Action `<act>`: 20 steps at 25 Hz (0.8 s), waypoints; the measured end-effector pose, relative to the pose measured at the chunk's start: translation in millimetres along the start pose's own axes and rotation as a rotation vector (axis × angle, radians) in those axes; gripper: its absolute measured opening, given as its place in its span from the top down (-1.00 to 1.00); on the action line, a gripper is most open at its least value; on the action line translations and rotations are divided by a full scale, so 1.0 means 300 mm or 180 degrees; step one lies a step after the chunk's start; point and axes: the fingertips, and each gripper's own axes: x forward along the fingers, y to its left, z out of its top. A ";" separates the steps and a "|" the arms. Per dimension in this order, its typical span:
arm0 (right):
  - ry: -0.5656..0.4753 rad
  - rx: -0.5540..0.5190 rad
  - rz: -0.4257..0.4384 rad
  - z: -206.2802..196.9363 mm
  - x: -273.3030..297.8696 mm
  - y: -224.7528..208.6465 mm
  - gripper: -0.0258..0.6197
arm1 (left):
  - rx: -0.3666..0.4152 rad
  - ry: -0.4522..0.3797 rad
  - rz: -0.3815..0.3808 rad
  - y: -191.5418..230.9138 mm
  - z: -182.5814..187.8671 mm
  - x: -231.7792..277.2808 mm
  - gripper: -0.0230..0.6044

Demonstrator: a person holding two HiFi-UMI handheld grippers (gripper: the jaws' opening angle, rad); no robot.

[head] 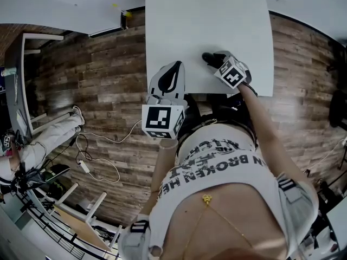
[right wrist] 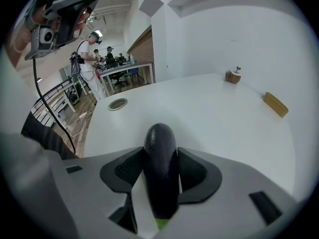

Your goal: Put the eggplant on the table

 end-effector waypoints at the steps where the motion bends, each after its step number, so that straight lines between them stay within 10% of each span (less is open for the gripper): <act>1: -0.0005 -0.0001 -0.0001 -0.001 -0.001 -0.001 0.26 | 0.0002 0.0000 -0.0001 -0.003 0.000 0.000 0.91; 20: 0.0000 0.0056 0.0056 -0.006 -0.002 0.000 0.26 | 0.0008 -0.0024 -0.0005 -0.018 0.003 -0.002 0.91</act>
